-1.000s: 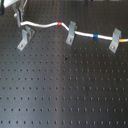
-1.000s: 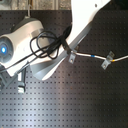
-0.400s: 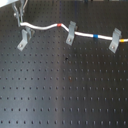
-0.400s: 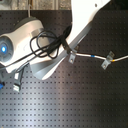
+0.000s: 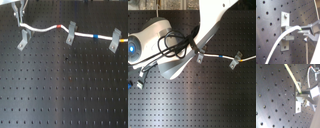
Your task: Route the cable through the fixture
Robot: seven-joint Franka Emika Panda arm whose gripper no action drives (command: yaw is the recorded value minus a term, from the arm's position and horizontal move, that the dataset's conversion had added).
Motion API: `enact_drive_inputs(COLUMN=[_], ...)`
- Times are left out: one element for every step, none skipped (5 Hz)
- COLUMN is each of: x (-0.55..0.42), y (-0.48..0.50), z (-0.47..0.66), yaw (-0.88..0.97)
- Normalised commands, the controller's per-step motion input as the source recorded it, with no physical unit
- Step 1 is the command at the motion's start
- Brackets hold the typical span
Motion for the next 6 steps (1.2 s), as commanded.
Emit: enact_drive_inputs(x=[-0.093, -0.153, -0.261, -0.154, 0.003, 0.130], y=[-0.173, -0.190, -0.212, -0.105, -0.001, 0.059], z=[0.14, 0.09, 0.07, 0.10, 0.12, 0.02], yaw=[0.03, 0.02, 0.00, 0.07, 0.37, 0.39])
